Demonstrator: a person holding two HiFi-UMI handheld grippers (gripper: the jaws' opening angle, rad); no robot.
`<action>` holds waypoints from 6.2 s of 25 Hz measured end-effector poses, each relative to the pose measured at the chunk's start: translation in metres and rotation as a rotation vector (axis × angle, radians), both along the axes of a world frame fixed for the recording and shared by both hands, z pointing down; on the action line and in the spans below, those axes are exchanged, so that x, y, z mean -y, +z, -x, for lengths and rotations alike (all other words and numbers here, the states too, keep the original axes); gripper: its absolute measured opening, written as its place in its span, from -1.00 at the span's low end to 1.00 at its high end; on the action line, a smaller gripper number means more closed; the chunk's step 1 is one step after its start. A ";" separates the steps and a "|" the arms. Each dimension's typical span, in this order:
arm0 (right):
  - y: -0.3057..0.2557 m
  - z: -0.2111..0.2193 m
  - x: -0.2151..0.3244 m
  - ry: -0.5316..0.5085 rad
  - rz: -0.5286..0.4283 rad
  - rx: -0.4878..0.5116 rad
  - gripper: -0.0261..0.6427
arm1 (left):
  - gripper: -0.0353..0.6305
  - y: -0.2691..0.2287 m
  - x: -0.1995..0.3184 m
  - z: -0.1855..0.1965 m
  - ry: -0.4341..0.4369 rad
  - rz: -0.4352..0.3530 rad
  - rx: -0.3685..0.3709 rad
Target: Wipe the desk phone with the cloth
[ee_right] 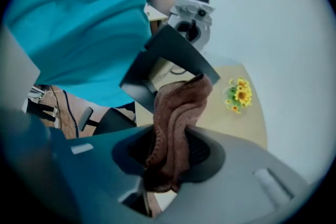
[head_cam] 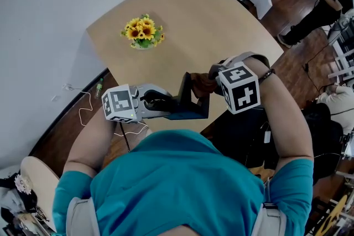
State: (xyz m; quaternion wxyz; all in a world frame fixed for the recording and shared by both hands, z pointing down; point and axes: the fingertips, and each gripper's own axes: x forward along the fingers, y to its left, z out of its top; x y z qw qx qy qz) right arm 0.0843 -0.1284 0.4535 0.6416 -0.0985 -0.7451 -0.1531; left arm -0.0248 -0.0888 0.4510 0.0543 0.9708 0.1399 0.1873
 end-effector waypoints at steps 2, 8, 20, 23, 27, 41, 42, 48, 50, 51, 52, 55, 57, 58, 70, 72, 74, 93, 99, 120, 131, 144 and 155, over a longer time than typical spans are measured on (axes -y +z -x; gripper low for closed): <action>0.002 0.001 0.012 0.006 -0.048 -0.019 -0.58 | -0.40 0.002 -0.004 -0.003 0.016 0.004 0.002; -0.033 0.049 -0.023 -0.126 -0.062 0.114 -0.58 | -0.40 0.008 0.006 -0.003 -0.033 0.009 0.013; -0.076 -0.012 0.035 0.467 -0.098 0.752 -0.58 | -0.40 -0.038 0.063 0.034 -0.280 0.381 -0.337; -0.104 0.014 0.050 0.584 -0.108 1.084 -0.58 | -0.40 -0.049 0.086 0.045 -0.333 0.547 -0.486; -0.118 0.047 0.051 0.508 -0.182 1.161 -0.58 | -0.40 -0.062 0.094 0.047 -0.309 0.699 -0.657; -0.023 0.066 -0.036 0.066 -0.227 0.623 -0.58 | -0.40 -0.071 0.121 0.071 -0.409 0.726 -0.783; -0.009 0.064 -0.045 0.065 -0.186 0.617 -0.58 | -0.40 -0.073 0.121 0.072 -0.409 0.718 -0.788; -0.043 0.051 -0.040 0.140 -0.140 0.823 -0.58 | -0.40 -0.077 0.119 0.074 -0.387 0.724 -0.802; -0.099 0.049 -0.012 0.178 -0.196 1.001 -0.58 | -0.40 -0.077 0.117 0.070 -0.375 0.721 -0.781; -0.121 0.050 -0.001 0.195 -0.210 1.073 -0.58 | -0.40 -0.077 0.116 0.067 -0.365 0.720 -0.766; -0.136 0.054 0.009 0.212 -0.213 1.120 -0.58 | -0.40 -0.077 0.113 0.064 -0.350 0.720 -0.751; -0.139 0.063 0.028 0.225 -0.213 1.122 -0.58 | -0.40 -0.078 0.096 0.053 -0.290 0.739 -0.719; -0.127 0.059 0.042 0.267 -0.206 1.105 -0.58 | -0.40 -0.079 0.085 0.048 -0.256 0.748 -0.712; -0.119 0.054 0.053 0.319 -0.206 1.089 -0.58 | -0.40 -0.081 0.082 0.047 -0.246 0.748 -0.712; -0.079 0.085 -0.006 0.003 -0.337 0.796 -0.58 | -0.40 -0.090 0.057 0.046 -0.150 0.715 -0.664; -0.070 0.088 -0.014 -0.083 -0.387 0.708 -0.58 | -0.40 -0.094 0.054 0.043 -0.130 0.707 -0.668; -0.056 0.088 -0.023 -0.151 -0.401 0.630 -0.58 | -0.40 -0.098 0.054 0.042 -0.126 0.695 -0.675; -0.009 0.101 -0.023 0.279 -0.278 0.789 -0.58 | -0.40 -0.089 0.144 0.072 -0.723 0.898 -0.871; -0.022 0.043 0.018 0.534 -0.252 0.896 -0.58 | -0.40 -0.083 0.146 0.077 -0.738 0.926 -0.868; 0.036 -0.050 -0.020 0.833 -0.151 0.878 -0.58 | -0.40 0.172 0.154 0.014 -0.818 0.966 -0.214; 0.055 -0.075 -0.031 0.908 -0.132 0.835 -0.58 | -0.40 0.233 0.193 -0.031 -0.721 0.901 -0.099; 0.061 -0.086 -0.030 0.920 -0.106 0.852 -0.58 | -0.29 0.262 0.205 -0.025 -0.733 0.825 0.149; 0.053 -0.094 -0.029 0.805 -0.067 1.007 -0.58 | 0.04 0.198 0.147 0.060 -1.024 0.845 -0.062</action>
